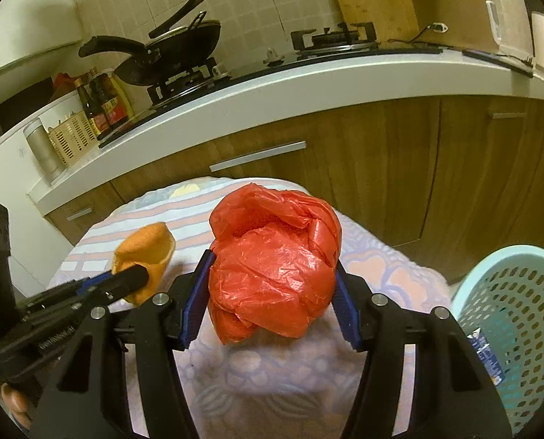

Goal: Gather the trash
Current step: 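Carry the bag and bread crust over the blue basket and open both tools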

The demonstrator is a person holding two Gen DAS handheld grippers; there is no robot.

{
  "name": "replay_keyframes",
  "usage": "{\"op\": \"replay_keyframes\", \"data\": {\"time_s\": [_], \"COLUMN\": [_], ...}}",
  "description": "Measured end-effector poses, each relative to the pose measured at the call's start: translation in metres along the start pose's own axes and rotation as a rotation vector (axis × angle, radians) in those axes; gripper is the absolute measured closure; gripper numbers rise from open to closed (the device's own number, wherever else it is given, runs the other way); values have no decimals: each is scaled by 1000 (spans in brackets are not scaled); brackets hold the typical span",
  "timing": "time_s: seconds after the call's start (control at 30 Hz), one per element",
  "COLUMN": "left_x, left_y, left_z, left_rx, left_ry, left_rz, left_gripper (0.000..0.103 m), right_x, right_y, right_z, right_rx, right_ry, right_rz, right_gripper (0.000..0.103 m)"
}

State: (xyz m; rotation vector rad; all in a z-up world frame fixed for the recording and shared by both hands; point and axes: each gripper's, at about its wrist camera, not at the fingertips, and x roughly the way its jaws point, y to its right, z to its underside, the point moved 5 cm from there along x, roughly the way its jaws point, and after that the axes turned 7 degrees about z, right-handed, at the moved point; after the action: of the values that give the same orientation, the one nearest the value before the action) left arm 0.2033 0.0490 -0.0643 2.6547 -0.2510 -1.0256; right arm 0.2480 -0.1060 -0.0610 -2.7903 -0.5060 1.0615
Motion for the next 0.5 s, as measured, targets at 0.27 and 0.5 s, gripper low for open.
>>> {"op": "replay_keyframes", "data": {"time_s": [0.27,0.5], "left_x": [7,21], "left_y": [42,106], "left_z": [-1,-1], "left_rx": [50,127], "left_ry": [-5,-13], "left_rz": [46,133], "left_gripper": [80,80], "right_x": [-33,-64], "right_y": [35,89], "right_z": [-2,2], "right_rx": [6,49], "right_ry": [50,75], "right_rz": [74,162], "right_gripper": [47,47]}}
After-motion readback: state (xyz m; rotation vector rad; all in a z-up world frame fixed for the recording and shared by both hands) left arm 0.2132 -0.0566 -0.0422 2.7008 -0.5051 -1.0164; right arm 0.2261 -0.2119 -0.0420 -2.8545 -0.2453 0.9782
